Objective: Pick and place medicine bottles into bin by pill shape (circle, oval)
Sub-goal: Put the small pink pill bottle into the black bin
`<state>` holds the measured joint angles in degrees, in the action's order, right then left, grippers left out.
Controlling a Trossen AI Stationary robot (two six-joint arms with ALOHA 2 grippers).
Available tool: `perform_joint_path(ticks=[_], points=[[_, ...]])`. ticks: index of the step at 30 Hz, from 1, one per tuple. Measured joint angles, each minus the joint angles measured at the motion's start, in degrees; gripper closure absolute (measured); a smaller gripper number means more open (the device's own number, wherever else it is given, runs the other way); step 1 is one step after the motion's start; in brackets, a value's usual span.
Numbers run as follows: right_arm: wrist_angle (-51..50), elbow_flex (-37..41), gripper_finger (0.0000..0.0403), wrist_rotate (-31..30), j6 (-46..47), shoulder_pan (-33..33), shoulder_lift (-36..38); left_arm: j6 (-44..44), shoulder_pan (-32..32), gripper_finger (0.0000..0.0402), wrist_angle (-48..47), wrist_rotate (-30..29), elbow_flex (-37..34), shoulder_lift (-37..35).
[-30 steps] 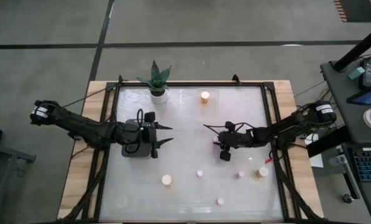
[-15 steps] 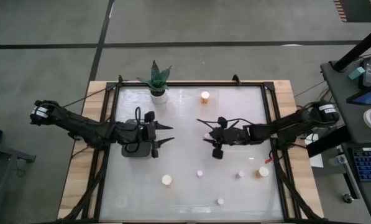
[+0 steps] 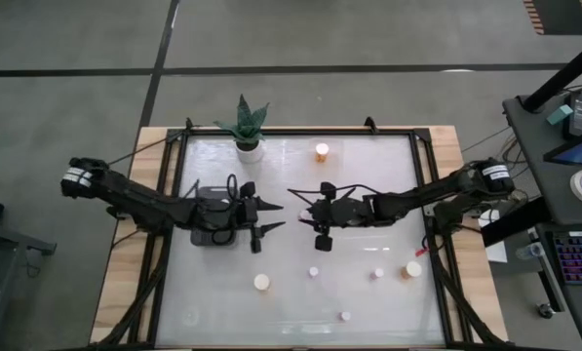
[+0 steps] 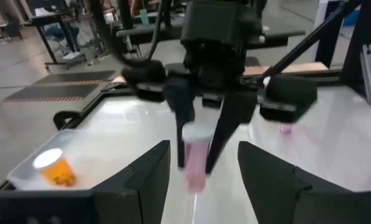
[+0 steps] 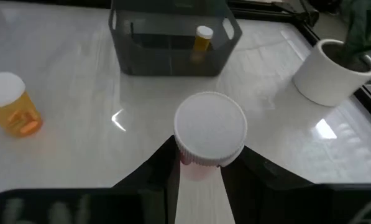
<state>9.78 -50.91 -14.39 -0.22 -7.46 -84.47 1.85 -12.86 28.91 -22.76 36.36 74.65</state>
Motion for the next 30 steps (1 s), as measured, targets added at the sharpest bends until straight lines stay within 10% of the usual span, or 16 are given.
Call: perform_joint_path(ticks=[30], points=[[-3.51, -6.72, 0.0309, 1.53, 0.99, -0.08, -5.42, 1.77, 2.16, 0.0228, 13.5, 1.48, 0.71, 13.8]])
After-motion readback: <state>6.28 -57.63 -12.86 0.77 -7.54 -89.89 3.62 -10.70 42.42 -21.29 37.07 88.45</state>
